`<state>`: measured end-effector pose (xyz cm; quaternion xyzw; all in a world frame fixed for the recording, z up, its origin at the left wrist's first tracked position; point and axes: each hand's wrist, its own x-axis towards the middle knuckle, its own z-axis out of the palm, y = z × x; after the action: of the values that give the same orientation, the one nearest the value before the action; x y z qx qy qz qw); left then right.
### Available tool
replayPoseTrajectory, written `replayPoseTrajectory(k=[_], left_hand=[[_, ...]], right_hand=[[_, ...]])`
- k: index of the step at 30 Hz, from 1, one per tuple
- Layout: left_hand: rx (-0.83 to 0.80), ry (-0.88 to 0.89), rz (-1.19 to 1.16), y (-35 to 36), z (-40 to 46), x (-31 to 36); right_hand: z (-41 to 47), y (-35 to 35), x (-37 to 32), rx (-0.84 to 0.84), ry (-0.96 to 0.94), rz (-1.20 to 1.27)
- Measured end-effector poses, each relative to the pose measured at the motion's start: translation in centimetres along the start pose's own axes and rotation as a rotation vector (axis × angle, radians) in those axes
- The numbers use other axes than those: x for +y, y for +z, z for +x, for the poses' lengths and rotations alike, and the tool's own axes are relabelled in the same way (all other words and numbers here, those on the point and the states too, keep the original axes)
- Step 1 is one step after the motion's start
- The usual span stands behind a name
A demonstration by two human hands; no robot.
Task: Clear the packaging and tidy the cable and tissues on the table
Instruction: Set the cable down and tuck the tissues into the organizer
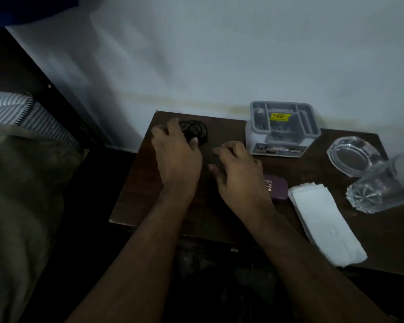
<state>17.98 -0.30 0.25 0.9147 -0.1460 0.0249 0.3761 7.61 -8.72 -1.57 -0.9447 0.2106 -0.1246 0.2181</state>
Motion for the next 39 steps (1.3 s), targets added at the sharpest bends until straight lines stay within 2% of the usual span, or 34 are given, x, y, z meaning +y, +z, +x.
replayPoseTrajectory(k=[2, 5, 7, 13, 21, 32, 39], left_hand=[[-0.062, 0.001, -0.019, -0.2, 2.0, -0.9], [-0.278, 0.002, -0.036, 0.5, 4.3, -2.3], [-0.321, 0.036, -0.039, 1.1, 5.3, -2.9], [-0.323, 0.123, -0.079, 2.0, 7.5, -3.8], [-0.192, 0.024, -0.2, 3.7, 8.3, -3.5], [-0.18, -0.051, -0.144, 4.5, 8.3, -2.7], [-0.091, -0.047, -0.166, 4.8, 7.8, -0.8]], right_hand=[[1.8, 0.4, -1.0, 0.032, -0.005, 0.048], [4.2, 1.6, -2.2, 0.043, 0.037, 0.034], [5.7, 2.5, -2.7, 0.001, 0.059, 0.002], [9.5, 4.8, -2.2, -0.079, 0.129, 0.045], [11.7, 4.5, -1.1, -0.003, 0.184, 0.106], [10.7, 3.4, -0.5, -0.005, 0.136, 0.131], [10.0, 2.7, -0.5, -0.157, 0.144, 0.01]])
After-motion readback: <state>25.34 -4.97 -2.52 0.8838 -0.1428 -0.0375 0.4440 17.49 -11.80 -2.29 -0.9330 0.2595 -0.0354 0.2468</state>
